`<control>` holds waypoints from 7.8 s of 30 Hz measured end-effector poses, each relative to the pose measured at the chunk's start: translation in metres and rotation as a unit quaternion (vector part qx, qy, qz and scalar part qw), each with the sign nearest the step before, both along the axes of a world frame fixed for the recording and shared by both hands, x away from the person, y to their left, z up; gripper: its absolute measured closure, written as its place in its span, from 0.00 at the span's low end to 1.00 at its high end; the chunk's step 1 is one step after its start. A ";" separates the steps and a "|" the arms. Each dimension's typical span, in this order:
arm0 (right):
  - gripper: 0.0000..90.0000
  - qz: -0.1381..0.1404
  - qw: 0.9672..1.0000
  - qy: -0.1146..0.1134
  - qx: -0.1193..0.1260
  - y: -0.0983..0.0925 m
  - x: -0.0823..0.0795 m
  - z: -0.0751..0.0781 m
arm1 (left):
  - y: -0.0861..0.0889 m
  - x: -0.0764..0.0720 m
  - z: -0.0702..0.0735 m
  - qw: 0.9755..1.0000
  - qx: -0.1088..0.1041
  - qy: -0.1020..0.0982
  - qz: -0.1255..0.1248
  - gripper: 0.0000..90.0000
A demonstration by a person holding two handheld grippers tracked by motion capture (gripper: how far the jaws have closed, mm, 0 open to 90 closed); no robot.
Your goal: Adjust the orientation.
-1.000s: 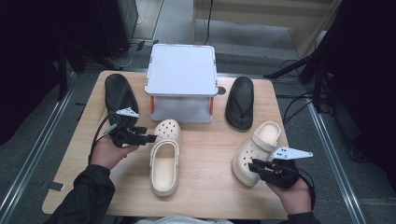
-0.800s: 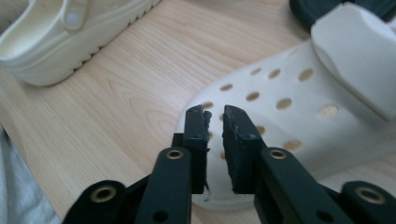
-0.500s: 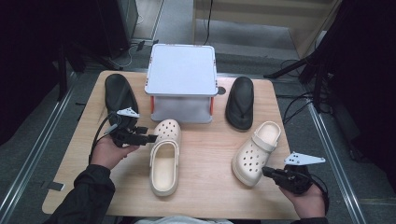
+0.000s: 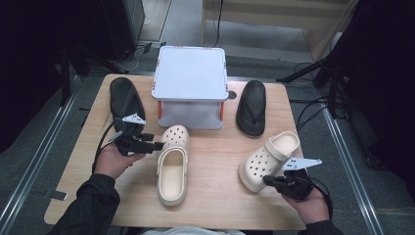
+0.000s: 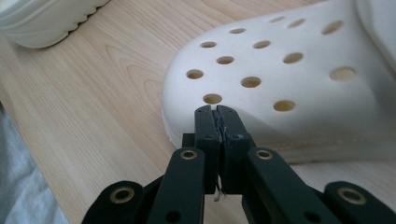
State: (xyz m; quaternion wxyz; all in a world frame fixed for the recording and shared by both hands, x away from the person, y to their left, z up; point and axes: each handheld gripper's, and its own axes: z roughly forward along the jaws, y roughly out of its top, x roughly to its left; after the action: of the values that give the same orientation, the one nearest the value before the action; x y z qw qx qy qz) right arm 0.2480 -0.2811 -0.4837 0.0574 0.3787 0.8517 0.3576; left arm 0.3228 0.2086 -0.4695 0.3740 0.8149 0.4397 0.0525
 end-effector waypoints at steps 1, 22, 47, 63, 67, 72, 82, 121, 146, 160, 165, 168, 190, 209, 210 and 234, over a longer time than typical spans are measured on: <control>0.99 0.001 1.000 0.001 0.001 0.003 0.001 0.000 | 0.000 -0.001 0.000 1.000 0.000 0.001 0.002 0.45; 1.00 0.021 1.000 0.004 0.004 0.042 0.044 -0.001 | 0.008 -0.017 -0.002 1.000 0.006 -0.003 0.014 0.45; 1.00 -0.026 0.999 -0.018 0.024 0.031 0.055 0.023 | 0.008 -0.022 -0.002 1.000 0.002 -0.002 0.014 0.45; 1.00 -0.096 0.994 -0.046 0.034 -0.023 0.031 0.034 | 0.002 -0.007 -0.001 1.000 0.001 -0.002 -0.003 0.45; 1.00 -0.116 0.992 -0.043 -0.009 -0.028 0.031 0.027 | -0.001 -0.005 -0.001 1.000 0.001 0.000 -0.005 0.45; 1.00 -0.120 0.991 -0.046 -0.027 -0.025 0.032 0.025 | -0.001 -0.005 -0.001 1.000 0.002 0.001 -0.006 0.45; 1.00 -0.099 0.994 -0.041 -0.030 -0.011 0.029 0.027 | -0.002 -0.005 -0.002 1.000 0.004 0.002 -0.005 0.45; 0.96 -0.079 0.996 -0.035 0.035 0.001 0.018 0.039 | -0.001 -0.006 0.000 1.000 0.001 0.002 -0.005 0.45; 0.62 -0.111 0.993 -0.029 0.014 -0.024 0.042 0.017 | 0.007 -0.014 -0.001 1.000 0.000 0.000 0.009 0.45; 0.69 -0.097 0.995 0.004 -0.013 -0.013 0.064 0.001 | 0.009 -0.022 -0.002 1.000 -0.001 0.000 0.016 0.45; 0.72 -0.098 0.995 0.005 -0.012 -0.014 0.064 0.002 | 0.010 -0.023 -0.002 1.000 -0.002 -0.002 0.018 0.45; 0.74 -0.100 0.995 0.005 -0.013 -0.014 0.063 0.003 | 0.010 -0.022 -0.002 1.000 -0.003 -0.001 0.018 0.45; 0.84 -0.104 0.994 -0.017 -0.005 -0.003 0.058 0.022 | 0.011 -0.023 0.000 1.000 -0.014 -0.010 0.017 0.47; 0.84 -0.073 0.997 -0.016 0.014 0.061 0.070 0.046 | 0.012 -0.022 0.000 1.000 -0.015 -0.003 0.021 0.46; 0.84 -0.073 0.997 -0.014 0.015 0.063 0.071 0.047 | 0.012 -0.022 0.000 1.000 -0.016 -0.002 0.021 0.46; 0.84 -0.062 0.996 -0.009 -0.057 0.121 0.087 0.028 | 0.018 -0.016 -0.002 0.999 -0.042 0.021 0.002 0.88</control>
State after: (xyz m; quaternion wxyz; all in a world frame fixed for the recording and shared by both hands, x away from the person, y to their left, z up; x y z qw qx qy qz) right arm 0.3354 -0.1600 -0.4554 0.1091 0.4235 0.8451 0.3075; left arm 0.3066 0.2266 -0.4712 0.3980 0.7987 0.4509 0.0174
